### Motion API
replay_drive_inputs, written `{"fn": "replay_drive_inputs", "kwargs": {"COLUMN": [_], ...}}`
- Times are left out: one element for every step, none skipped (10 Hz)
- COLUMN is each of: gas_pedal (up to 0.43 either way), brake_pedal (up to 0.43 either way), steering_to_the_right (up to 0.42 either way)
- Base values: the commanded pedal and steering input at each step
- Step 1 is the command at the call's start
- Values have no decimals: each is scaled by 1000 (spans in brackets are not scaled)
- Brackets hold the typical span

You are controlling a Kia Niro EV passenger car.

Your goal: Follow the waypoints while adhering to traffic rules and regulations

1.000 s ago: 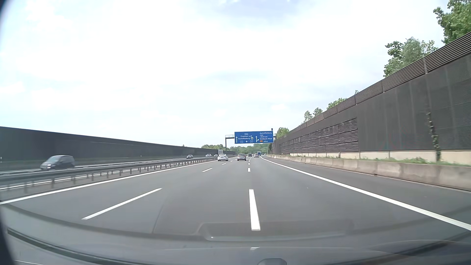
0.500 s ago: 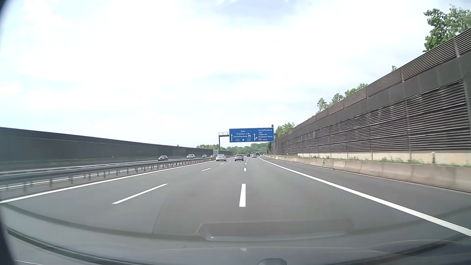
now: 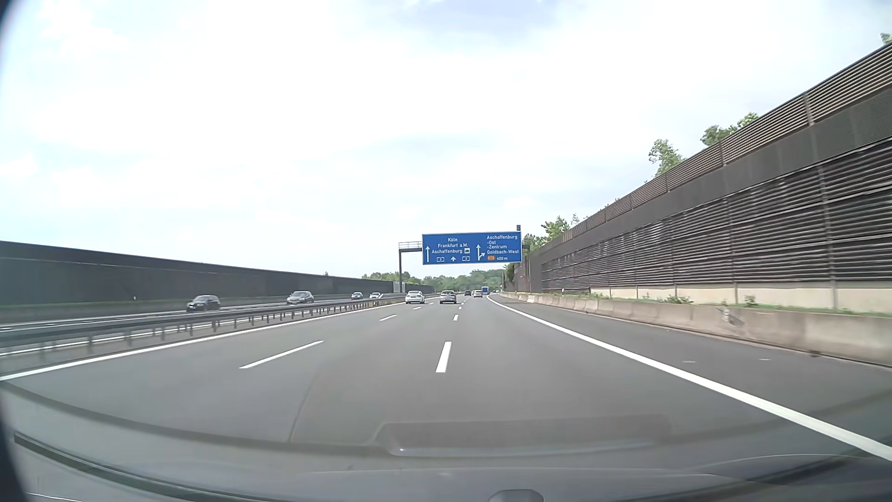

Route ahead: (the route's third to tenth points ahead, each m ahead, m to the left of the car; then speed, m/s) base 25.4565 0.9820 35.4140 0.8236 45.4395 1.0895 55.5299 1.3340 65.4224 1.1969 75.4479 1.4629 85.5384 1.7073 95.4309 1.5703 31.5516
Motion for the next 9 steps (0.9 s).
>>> {"fn": "replay_drive_inputs", "kwargs": {"gas_pedal": [299, 299, 299, 299, 299, 299, 299, 240, 209], "brake_pedal": [0, 0, 0, 0, 0, 0, 0, 0, 0], "steering_to_the_right": [2, 2, 2, 1, 1, 1, 1, 1, 1]}}
